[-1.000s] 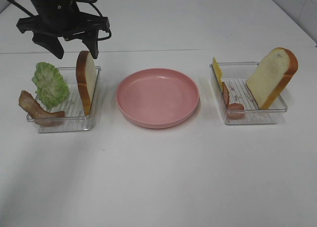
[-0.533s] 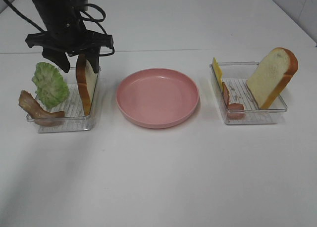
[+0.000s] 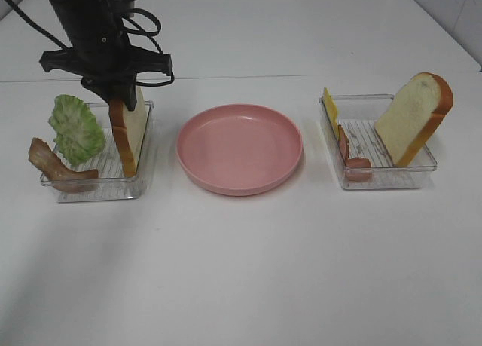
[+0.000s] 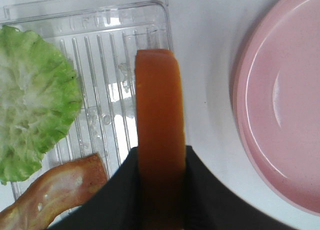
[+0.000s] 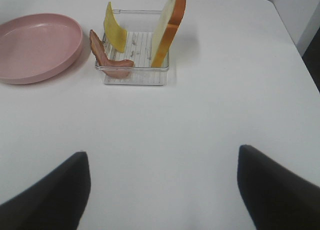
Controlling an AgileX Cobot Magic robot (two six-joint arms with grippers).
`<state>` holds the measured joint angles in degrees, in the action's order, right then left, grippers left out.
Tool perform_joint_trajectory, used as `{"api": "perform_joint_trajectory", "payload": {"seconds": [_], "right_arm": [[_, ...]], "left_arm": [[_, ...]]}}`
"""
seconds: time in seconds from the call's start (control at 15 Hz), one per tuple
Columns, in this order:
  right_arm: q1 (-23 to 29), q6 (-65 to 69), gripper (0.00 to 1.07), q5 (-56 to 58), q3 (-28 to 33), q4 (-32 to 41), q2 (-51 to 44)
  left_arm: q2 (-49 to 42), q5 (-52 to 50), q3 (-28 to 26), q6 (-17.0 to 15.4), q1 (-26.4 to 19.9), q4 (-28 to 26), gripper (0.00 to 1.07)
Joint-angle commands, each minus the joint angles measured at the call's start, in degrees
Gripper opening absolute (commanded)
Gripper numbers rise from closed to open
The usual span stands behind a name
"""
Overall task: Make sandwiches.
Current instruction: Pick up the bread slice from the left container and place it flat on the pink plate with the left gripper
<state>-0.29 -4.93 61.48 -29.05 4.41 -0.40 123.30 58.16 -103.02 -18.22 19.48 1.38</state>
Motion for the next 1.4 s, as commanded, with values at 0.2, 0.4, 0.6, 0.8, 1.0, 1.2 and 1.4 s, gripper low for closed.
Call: {"api": "perform_joint_trajectory", "payload": {"seconds": [0.2, 0.4, 0.6, 0.8, 1.0, 1.2, 1.4], "right_arm": [[-0.3, -0.4, 0.76, -0.6, 0.1, 0.1, -0.7], [-0.3, -0.4, 0.76, -0.6, 0.1, 0.1, -0.7], [-0.3, -0.4, 0.76, -0.6, 0.1, 0.1, -0.7], [-0.3, -0.4, 0.76, -0.6, 0.1, 0.1, -0.7], [-0.3, -0.4, 0.76, -0.6, 0.1, 0.1, -0.7], [-0.3, -0.4, 0.76, -0.6, 0.1, 0.1, -0.7], [-0.3, -0.4, 0.76, -0.6, 0.1, 0.1, -0.7]], "left_arm": [[-1.5, -0.1, -0.4, 0.2, 0.3, 0.3, 0.0], [-4.7, 3.3, -1.1, 0.2, 0.3, 0.3, 0.0], [-8.2, 8.2, -3.3, 0.5, 0.3, 0.3, 0.0], [-10.3, 11.3, -6.5, 4.6, -0.2, -3.7, 0.0], [-10.1, 9.7, -8.8, 9.6, -3.2, -15.1, 0.0], [-8.0, 6.6, -8.8, 15.5, -5.1, -24.6, 0.0], [-2.5, 4.9, -8.8, 22.9, -5.4, -37.1, 0.0]]}}
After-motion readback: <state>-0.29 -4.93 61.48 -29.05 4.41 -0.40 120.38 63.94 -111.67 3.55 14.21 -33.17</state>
